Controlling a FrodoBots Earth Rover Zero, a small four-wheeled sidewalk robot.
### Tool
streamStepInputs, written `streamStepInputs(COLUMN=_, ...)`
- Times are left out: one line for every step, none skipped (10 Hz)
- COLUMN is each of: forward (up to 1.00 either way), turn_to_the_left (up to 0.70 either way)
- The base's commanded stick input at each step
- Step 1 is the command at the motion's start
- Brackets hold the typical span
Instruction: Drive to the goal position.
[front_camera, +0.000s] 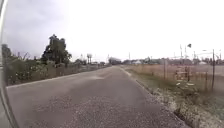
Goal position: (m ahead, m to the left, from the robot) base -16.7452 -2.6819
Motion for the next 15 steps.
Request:
streamStepInputs(forward=0.07, turn_to_the_left=0.00)
streamStepInputs(forward=0.07, turn_to_the_left=0.00)
streamStepInputs(forward=0.08, turn_to_the_left=0.00)
streamStepInputs(forward=0.08, turn_to_the_left=0.00)
streamStepInputs(forward=0.08, turn_to_the_left=0.00)
streamStepInputs(forward=0.08, turn_to_the_left=0.00)
streamStepInputs(forward=0.08, turn_to_the_left=0.00)
streamStepInputs(forward=0.08, turn_to_the_left=0.00)
streamStepInputs(forward=0.07, turn_to_the_left=0.00)
streamStepInputs(forward=0.08, turn_to_the_left=0.00)
streamStepInputs(forward=0.08, turn_to_the_left=0.00)
streamStepInputs(forward=0.08, turn_to_the_left=0.00)
streamStepInputs(forward=0.09, turn_to_the_left=0.00)
streamStepInputs(forward=0.08, turn_to_the_left=0.00)
streamStepInputs(forward=0.08, turn_to_the_left=0.00)
